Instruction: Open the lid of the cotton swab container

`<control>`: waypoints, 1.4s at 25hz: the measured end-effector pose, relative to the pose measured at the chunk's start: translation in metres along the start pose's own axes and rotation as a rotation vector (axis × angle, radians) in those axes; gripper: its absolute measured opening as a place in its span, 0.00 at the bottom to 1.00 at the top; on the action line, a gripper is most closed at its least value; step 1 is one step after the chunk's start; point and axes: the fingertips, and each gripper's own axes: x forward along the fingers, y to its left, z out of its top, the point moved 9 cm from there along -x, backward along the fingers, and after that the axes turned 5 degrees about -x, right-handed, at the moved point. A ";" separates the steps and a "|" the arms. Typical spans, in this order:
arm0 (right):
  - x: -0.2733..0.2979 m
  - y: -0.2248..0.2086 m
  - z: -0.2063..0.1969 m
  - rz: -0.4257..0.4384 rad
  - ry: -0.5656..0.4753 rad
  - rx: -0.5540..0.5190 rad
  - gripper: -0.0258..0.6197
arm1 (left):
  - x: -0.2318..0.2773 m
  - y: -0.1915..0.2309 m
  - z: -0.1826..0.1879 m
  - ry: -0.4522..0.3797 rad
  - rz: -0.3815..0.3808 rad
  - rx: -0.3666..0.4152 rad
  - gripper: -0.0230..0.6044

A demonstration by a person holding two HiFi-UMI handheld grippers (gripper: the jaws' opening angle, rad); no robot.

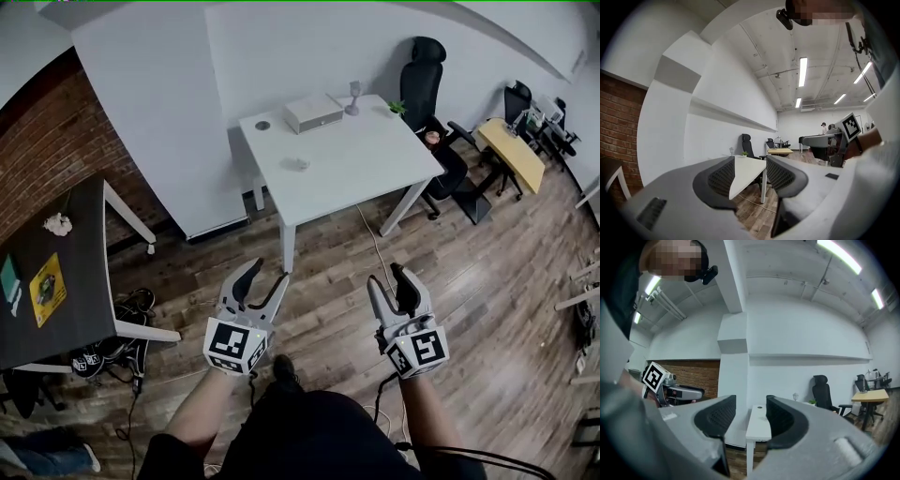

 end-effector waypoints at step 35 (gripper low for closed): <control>0.217 -0.207 -0.043 0.131 -0.033 0.110 0.34 | 0.235 0.091 -0.012 0.130 0.120 0.066 0.37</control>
